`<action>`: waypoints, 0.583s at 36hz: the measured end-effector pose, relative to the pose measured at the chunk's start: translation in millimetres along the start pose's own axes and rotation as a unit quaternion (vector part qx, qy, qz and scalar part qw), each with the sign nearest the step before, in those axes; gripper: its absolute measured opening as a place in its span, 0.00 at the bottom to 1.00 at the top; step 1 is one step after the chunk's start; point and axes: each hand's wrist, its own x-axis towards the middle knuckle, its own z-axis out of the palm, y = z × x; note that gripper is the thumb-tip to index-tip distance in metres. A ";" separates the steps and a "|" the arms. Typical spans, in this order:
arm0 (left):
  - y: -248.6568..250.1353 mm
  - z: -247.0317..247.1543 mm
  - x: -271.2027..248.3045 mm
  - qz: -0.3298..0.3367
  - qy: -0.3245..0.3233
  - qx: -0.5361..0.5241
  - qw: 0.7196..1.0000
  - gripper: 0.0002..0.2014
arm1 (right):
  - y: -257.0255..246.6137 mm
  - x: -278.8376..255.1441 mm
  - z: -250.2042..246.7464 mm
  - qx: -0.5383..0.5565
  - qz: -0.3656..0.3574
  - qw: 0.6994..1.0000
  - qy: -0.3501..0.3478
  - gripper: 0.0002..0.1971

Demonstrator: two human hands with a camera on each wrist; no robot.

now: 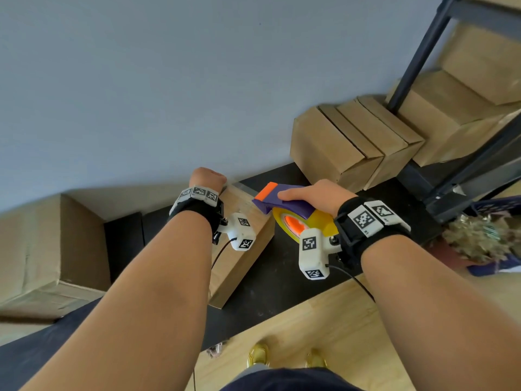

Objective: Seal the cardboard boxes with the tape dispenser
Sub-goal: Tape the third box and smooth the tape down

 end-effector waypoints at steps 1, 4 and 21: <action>-0.5 0.9 -0.4 0.002 -0.003 0.003 1.000 0.03 | 0.3 0.1 0.9 -0.004 0.003 1.000 0.001 0.26; -5.8 6.1 0.7 0.009 -0.017 -0.019 1.000 0.04 | 1.8 0.4 3.4 -0.011 0.014 1.000 0.002 0.28; -17.7 24.4 -13.4 0.012 -0.055 0.102 0.993 0.25 | 9.2 6.1 5.4 -0.006 0.031 0.999 -0.030 0.32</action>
